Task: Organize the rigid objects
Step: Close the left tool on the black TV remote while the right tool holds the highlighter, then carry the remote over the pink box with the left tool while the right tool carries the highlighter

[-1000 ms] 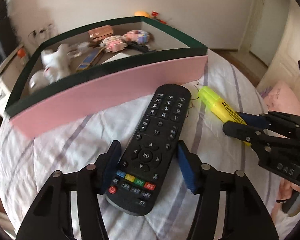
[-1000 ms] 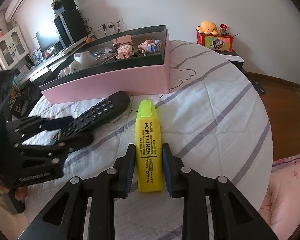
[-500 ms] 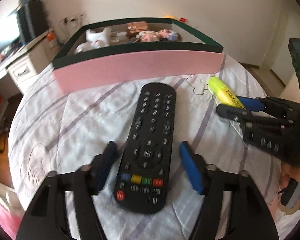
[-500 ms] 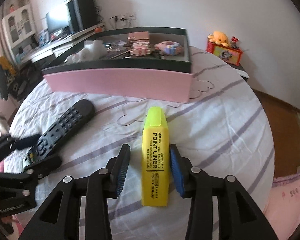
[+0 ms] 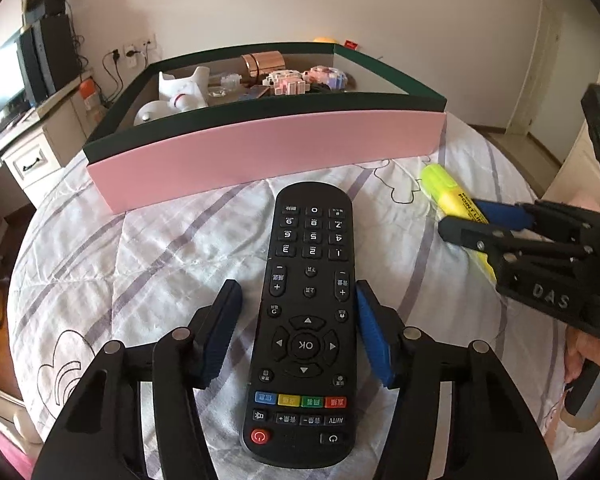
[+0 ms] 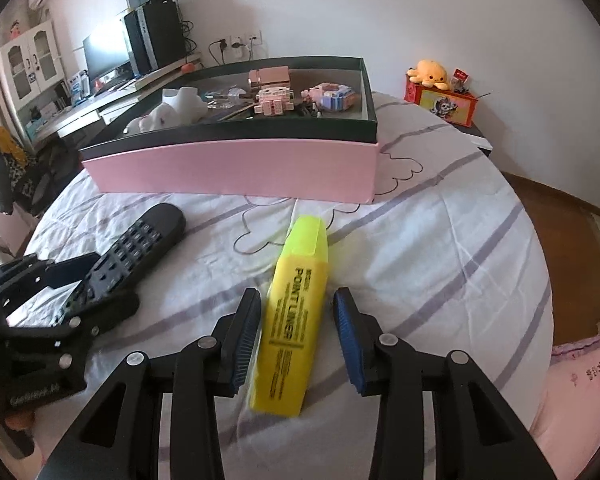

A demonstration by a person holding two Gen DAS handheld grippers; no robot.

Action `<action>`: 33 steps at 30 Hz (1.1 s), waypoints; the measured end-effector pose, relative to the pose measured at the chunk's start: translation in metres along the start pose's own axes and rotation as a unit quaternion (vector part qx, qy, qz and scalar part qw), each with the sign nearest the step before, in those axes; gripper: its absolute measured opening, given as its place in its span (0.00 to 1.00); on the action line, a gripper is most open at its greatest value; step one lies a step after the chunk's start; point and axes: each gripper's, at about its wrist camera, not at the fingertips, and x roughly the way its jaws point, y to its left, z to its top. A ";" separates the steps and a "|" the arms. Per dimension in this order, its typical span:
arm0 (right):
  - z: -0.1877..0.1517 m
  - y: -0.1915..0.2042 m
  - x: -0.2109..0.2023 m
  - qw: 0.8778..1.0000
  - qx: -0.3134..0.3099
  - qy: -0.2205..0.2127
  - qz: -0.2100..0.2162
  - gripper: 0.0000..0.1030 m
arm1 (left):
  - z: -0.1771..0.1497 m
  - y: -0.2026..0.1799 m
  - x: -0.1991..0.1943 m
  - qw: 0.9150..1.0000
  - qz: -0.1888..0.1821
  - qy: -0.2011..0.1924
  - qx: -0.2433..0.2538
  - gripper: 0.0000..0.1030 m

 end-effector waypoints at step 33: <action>-0.005 0.008 -0.007 1.000 -0.001 -0.010 -0.016 0.26 | -0.006 -0.010 -0.013 1.000 0.029 -0.010 -0.005 0.43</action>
